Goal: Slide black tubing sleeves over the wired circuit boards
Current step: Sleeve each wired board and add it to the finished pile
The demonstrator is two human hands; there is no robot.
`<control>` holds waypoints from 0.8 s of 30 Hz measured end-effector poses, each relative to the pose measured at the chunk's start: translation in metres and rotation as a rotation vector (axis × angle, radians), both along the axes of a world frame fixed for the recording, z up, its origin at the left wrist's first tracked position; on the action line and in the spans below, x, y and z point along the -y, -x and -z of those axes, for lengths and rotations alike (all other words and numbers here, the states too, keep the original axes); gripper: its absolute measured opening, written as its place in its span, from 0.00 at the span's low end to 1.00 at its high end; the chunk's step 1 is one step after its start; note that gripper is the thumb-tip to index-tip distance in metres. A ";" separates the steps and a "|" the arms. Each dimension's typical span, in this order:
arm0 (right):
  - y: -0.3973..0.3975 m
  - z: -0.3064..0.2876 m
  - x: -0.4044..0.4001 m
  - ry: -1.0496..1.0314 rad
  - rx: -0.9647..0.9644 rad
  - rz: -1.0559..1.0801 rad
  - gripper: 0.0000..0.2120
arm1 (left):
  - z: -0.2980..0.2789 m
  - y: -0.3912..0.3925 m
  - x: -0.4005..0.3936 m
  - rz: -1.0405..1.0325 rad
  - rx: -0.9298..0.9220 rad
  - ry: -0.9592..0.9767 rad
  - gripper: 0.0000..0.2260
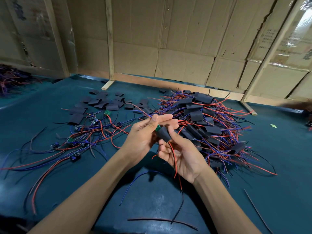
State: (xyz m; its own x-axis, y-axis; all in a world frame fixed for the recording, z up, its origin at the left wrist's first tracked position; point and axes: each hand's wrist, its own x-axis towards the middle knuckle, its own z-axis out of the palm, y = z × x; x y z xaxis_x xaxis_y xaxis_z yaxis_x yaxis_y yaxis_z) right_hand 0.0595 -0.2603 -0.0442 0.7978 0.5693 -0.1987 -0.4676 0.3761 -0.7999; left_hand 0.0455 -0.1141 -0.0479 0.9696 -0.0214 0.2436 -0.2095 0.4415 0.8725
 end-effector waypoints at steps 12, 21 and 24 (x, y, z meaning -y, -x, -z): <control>-0.004 0.003 0.001 0.070 0.051 0.014 0.18 | 0.004 0.000 0.002 -0.041 0.062 -0.039 0.21; -0.006 0.007 0.003 -0.048 0.042 0.057 0.14 | 0.009 -0.007 -0.003 0.015 0.195 -0.156 0.19; -0.007 0.010 0.000 -0.074 0.217 0.133 0.11 | 0.007 -0.008 -0.004 -0.010 0.173 -0.119 0.17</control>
State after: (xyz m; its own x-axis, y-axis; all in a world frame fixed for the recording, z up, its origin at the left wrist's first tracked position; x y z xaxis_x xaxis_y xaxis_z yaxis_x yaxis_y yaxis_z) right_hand 0.0662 -0.2607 -0.0539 0.8857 0.4636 0.0234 -0.2311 0.4841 -0.8439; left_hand 0.0536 -0.1102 -0.0545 0.9139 -0.0505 0.4028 -0.3645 0.3347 0.8689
